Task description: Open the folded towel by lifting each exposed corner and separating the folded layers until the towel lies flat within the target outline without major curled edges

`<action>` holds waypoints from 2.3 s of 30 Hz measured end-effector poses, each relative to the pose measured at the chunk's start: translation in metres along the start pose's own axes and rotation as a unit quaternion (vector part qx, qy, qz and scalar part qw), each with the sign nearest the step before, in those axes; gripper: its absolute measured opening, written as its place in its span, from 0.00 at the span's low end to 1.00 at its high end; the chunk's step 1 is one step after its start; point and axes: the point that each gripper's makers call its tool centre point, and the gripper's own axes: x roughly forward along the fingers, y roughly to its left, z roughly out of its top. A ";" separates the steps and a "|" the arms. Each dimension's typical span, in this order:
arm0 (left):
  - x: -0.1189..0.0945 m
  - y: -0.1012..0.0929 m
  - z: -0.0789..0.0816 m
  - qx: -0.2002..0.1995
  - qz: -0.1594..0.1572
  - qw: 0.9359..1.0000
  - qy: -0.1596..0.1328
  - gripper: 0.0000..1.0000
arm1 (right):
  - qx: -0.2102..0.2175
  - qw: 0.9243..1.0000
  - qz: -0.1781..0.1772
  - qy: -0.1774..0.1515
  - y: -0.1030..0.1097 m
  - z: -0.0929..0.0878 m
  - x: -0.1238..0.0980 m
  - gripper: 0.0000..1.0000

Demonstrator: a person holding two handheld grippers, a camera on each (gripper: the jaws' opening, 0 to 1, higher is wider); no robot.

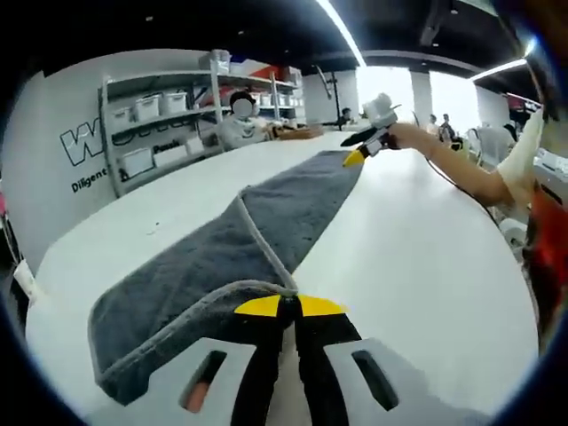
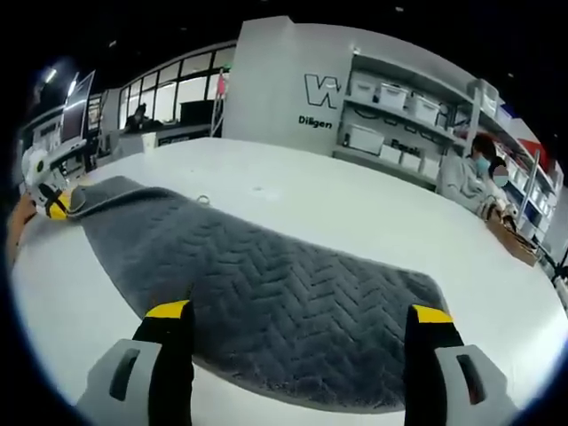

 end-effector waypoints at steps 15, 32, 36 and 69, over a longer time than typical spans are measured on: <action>-0.008 -0.005 -0.021 -0.012 -0.018 0.999 0.035 0.04 | -0.005 1.000 0.002 0.009 0.001 -0.003 0.001 0.99; -0.014 0.014 0.025 -0.012 0.041 0.997 -0.071 0.45 | -0.006 1.000 0.003 0.011 0.003 -0.004 0.000 0.99; -0.012 0.034 0.022 -0.013 0.098 0.993 -0.059 0.69 | -0.007 1.000 0.003 0.012 0.003 -0.004 0.000 0.99; -0.006 0.056 0.009 -0.056 0.161 0.985 -0.033 0.98 | -0.016 1.000 0.011 0.011 0.009 -0.002 0.003 0.99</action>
